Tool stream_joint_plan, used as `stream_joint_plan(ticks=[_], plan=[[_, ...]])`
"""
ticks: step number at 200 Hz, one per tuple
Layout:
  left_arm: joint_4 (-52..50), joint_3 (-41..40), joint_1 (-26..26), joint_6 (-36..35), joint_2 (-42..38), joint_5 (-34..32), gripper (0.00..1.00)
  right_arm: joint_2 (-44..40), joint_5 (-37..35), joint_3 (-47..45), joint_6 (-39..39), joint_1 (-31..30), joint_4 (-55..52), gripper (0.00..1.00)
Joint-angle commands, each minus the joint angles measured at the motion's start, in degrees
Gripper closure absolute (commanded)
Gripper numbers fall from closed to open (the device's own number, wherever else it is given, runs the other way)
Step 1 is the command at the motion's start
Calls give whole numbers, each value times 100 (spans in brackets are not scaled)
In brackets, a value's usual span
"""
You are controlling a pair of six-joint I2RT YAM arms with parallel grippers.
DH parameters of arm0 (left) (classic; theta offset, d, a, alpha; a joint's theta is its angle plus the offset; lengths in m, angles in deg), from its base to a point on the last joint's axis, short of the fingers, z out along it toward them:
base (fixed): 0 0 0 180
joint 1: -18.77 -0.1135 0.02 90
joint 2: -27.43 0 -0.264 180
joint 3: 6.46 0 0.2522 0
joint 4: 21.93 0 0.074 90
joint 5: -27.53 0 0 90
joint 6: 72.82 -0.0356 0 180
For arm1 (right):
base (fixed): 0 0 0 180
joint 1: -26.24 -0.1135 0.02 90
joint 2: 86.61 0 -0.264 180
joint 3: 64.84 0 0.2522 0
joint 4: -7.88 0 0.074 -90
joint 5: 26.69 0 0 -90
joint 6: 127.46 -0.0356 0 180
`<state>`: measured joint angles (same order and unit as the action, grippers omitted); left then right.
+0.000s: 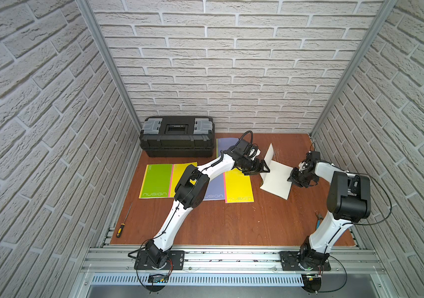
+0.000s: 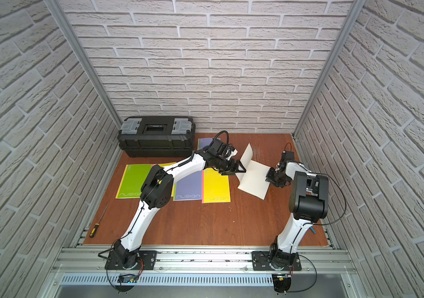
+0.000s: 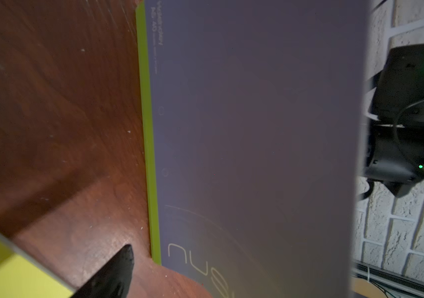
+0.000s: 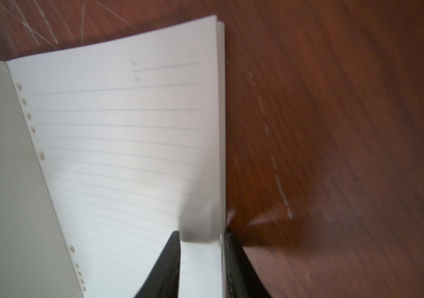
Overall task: Close the notebook
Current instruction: Close the notebook at the center of the board.
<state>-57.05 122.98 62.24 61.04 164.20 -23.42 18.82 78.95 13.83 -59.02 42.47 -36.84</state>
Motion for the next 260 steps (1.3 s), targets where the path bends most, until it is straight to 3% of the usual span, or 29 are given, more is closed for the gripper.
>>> stream_joint_plan(ticks=[1, 122, 150, 198, 218, 260], plan=[[273, 143, 72, 87, -234, 171, 12, 13, 149, -162, 91, -32, -43, 69], [1499, 122, 600, 442, -287, 584, 11, -264, 1225, -241, -51, -102, 477, 68], [1752, -54, 814, 294, -268, 116, 11, -775, 816, -514, -335, 68, 572, 68], [1887, -493, 1085, -216, -418, -1427, 10, -2068, -179, -751, -498, 274, 168, 63], [2016, -729, 1085, -298, -502, -1879, 10, -2394, -280, -748, -464, 284, 64, 61], [1574, -324, 1063, -335, -141, -1886, 13, -2548, -149, -670, -384, 284, -143, 62]])
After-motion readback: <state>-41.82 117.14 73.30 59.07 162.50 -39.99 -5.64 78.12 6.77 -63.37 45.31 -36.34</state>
